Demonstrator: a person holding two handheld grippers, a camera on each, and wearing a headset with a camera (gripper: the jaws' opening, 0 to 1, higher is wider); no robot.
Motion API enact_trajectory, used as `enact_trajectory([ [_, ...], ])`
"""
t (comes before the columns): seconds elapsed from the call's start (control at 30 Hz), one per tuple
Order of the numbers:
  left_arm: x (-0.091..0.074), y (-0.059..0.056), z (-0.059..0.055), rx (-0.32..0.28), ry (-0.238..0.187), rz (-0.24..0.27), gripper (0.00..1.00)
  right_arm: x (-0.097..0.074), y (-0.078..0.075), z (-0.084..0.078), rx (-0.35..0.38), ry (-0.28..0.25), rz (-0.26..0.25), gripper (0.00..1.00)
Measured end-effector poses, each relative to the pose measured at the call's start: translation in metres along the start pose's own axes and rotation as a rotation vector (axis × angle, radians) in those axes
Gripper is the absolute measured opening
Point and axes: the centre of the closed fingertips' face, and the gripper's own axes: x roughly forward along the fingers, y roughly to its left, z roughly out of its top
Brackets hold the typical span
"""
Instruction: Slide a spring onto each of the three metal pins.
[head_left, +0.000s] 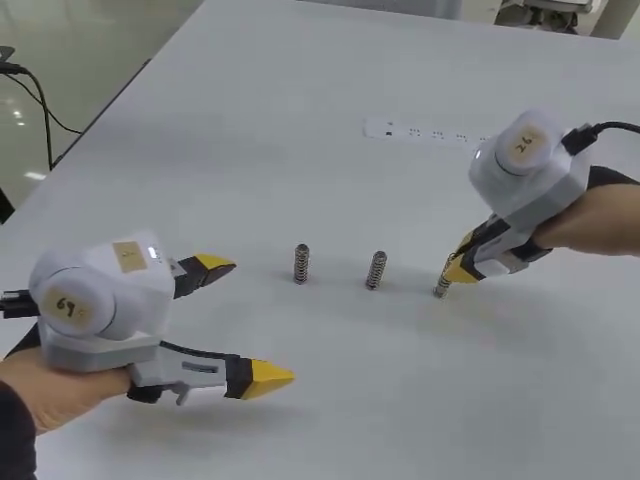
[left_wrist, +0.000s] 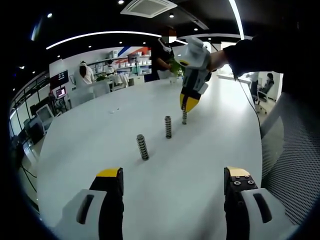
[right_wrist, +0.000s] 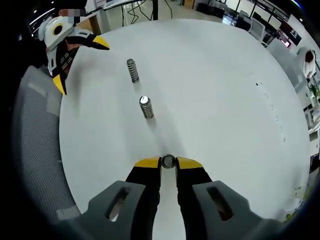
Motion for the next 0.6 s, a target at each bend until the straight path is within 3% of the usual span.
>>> enact_trajectory([
  [0.6,0.0001,0.0008,-0.0016,-0.006,0.005,0.001,0.81,0.0103,-0.0003,-0.0024,0.014,-0.002,-0.009,0.13],
])
